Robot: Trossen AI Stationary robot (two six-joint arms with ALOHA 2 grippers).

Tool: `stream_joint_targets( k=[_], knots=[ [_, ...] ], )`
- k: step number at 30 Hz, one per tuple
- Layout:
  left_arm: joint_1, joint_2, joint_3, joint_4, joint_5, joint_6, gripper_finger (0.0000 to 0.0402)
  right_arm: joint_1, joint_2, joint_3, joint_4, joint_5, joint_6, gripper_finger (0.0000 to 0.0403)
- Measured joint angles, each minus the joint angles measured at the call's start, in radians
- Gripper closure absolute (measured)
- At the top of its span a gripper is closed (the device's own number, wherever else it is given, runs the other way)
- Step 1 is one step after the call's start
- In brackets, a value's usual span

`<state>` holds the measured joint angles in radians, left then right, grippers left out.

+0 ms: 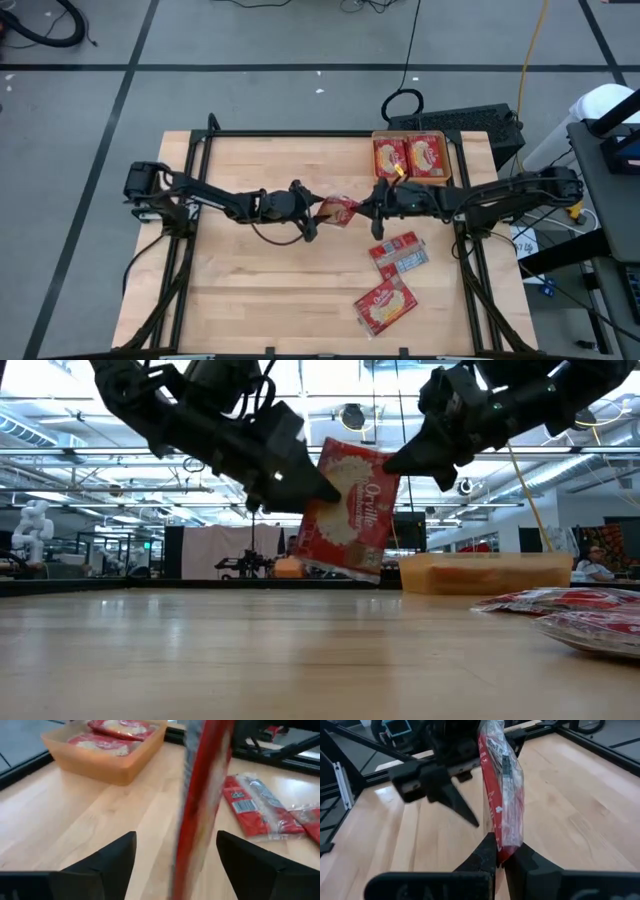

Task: Sort popcorn bags into baskets
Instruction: Put the red popcorn bag into the orange bin

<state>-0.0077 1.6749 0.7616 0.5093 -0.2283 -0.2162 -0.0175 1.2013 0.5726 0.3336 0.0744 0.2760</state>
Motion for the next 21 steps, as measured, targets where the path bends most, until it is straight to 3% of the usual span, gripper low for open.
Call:
stream_joint_targets(
  k=[3, 6, 14, 16, 21],
  knots=[
    [0.011, 0.036, 0.0, 0.095, 0.065, 0.011, 0.0124, 0.0, 0.01, 0.005, 0.005, -0.001, -0.004, 0.0397],
    [0.026, 0.061, 0.0, 0.206, 0.221, 0.031, 0.0158, 0.0, 0.009, 0.004, 0.006, -0.027, -0.02, 0.0396],
    [0.073, 0.079, 0.0, 0.252, 0.36, 0.004, 0.0368, 0.0, 0.0, 0.004, 0.015, -0.027, -0.056, 0.0375],
    [0.092, 0.078, 0.0, 0.256, 0.391, -0.006, 0.0382, -0.001, 0.0, 0.004, 0.016, -0.025, -0.053, 0.0365],
    [0.136, 0.078, 0.0, 0.263, 0.451, -0.012, 0.0363, -0.001, -0.026, 0.004, -0.034, -0.023, -0.053, 0.0325]
  ],
)
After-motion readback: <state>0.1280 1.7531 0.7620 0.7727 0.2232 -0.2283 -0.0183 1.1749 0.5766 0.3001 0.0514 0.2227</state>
